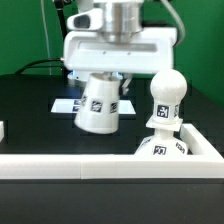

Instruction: Assemble lamp

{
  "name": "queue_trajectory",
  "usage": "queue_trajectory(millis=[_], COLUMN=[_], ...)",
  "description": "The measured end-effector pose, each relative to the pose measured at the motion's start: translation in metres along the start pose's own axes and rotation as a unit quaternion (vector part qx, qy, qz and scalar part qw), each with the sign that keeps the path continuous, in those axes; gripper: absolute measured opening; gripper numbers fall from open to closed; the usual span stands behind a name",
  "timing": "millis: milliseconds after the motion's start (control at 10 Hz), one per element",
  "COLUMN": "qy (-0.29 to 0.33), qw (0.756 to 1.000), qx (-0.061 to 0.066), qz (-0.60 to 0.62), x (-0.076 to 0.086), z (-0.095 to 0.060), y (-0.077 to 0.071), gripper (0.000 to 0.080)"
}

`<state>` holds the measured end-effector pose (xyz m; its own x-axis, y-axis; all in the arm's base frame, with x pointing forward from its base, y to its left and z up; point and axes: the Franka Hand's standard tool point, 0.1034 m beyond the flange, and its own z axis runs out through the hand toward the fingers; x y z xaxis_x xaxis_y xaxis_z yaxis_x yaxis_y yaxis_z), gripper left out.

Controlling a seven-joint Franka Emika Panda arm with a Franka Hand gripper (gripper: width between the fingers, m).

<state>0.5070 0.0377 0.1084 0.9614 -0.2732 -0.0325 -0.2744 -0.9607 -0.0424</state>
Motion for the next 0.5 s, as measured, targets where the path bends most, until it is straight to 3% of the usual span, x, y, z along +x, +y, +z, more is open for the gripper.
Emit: queue_trajectory(millis=[200,300,500], qy=[-0.014,-0.012,-0.012], qw=[1.0,1.0,1.0], qx=[0.011,0.014,0.012], qz=[0.005,0.006,0.005], x=[0.008,0.015,0.014], z=[-0.037,-0.048,-0.042], y=[-0.019,-0.02,-0.019], gripper=[0.0044,0.0044,0.0044])
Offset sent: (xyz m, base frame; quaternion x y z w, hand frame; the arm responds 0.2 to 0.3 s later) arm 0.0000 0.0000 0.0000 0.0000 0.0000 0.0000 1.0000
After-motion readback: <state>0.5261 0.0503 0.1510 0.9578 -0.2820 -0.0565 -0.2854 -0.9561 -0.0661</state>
